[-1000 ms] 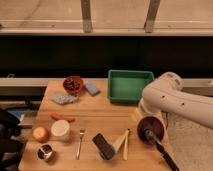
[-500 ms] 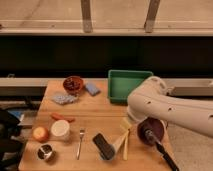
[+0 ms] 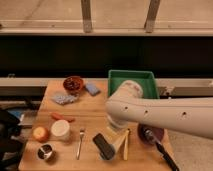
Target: Place eraser in metal cup
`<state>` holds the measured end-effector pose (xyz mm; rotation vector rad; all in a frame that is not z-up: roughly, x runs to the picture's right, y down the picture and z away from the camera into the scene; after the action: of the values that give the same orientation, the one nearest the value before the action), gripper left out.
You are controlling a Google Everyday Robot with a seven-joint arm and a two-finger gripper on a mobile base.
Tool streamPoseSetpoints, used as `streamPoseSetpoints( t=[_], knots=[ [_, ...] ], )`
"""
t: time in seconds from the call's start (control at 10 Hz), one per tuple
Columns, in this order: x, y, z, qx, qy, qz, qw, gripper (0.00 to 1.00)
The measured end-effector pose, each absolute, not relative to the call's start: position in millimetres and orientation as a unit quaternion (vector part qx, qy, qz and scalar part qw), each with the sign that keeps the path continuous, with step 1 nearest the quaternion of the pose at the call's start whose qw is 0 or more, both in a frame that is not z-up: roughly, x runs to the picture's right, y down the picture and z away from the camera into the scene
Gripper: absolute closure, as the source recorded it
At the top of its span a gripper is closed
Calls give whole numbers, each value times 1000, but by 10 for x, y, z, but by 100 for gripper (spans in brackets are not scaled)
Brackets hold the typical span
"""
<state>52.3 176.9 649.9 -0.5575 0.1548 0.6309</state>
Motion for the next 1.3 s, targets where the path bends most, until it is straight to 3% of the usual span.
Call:
streamPoseSetpoints(
  t=[0.6,1.3],
  knots=[
    [491,1798,6516,-274,75,293,913,21],
    [-84,1879,6524,-309,57,226,922,21]
  ],
)
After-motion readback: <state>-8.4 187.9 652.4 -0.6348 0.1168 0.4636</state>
